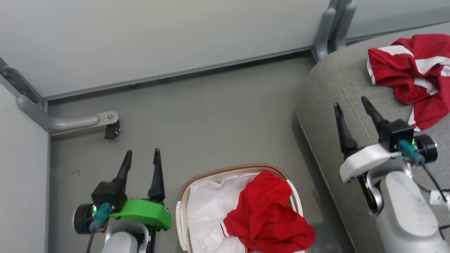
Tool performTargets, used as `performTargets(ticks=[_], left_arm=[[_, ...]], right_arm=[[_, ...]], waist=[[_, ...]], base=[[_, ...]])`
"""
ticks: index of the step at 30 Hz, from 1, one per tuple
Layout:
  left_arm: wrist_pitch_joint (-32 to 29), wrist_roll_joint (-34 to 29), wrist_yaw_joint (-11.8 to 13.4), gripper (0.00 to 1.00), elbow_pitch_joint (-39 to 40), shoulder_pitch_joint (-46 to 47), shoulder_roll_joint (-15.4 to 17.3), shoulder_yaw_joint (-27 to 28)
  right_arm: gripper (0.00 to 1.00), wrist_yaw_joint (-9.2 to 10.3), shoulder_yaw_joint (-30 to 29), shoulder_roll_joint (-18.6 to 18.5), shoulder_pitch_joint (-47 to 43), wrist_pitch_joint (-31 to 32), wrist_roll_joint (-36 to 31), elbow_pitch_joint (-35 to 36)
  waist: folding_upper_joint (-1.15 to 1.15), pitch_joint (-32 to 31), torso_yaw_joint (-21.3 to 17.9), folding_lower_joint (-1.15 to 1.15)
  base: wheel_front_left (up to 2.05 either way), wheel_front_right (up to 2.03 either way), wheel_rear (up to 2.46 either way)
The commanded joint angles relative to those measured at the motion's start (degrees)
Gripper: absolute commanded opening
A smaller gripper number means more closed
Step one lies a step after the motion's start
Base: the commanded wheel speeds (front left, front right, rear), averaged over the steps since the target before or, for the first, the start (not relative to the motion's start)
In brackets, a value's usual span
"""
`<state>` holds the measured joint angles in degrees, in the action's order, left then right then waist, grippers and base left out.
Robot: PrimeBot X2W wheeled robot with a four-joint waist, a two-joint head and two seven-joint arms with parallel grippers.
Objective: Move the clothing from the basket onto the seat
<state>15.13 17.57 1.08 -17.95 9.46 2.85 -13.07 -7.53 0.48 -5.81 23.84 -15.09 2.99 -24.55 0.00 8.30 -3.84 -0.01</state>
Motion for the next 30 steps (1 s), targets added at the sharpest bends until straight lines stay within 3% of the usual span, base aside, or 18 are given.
performTargets(ticks=[1,9,20,30], left_arm=[[0.03,-0.35,0.41,1.0,0.24,-1.75,0.09,1.08],[0.03,-0.46,-0.35,1.0,0.43,-6.56,0.09,5.09],[0.03,-0.03,-0.2,1.0,-0.81,-8.04,0.09,2.76],[0.03,0.08,-0.22,1.0,-1.67,-7.48,0.09,2.47]], right_arm=[[1.0,0.08,-0.07,0.59,-2.31,-0.12,-0.49,0.31],[1.0,0.08,-1.24,2.69,-9.43,-0.12,-1.19,1.82],[1.0,0.08,-2.61,2.82,-15.69,-0.12,2.32,3.94],[1.0,0.08,-1.76,2.84,-16.19,-0.12,2.25,3.63]], waist=[[0.0,-3.27,1.39,0.01],[0.0,-5.9,1.58,0.01],[0.0,-7.23,2.6,0.01],[0.0,-7.58,2.24,0.01]], base=[[0.0,0.0,0.0],[0.0,0.0,0.0],[0.0,0.0,0.0],[0.0,0.0,0.0]])
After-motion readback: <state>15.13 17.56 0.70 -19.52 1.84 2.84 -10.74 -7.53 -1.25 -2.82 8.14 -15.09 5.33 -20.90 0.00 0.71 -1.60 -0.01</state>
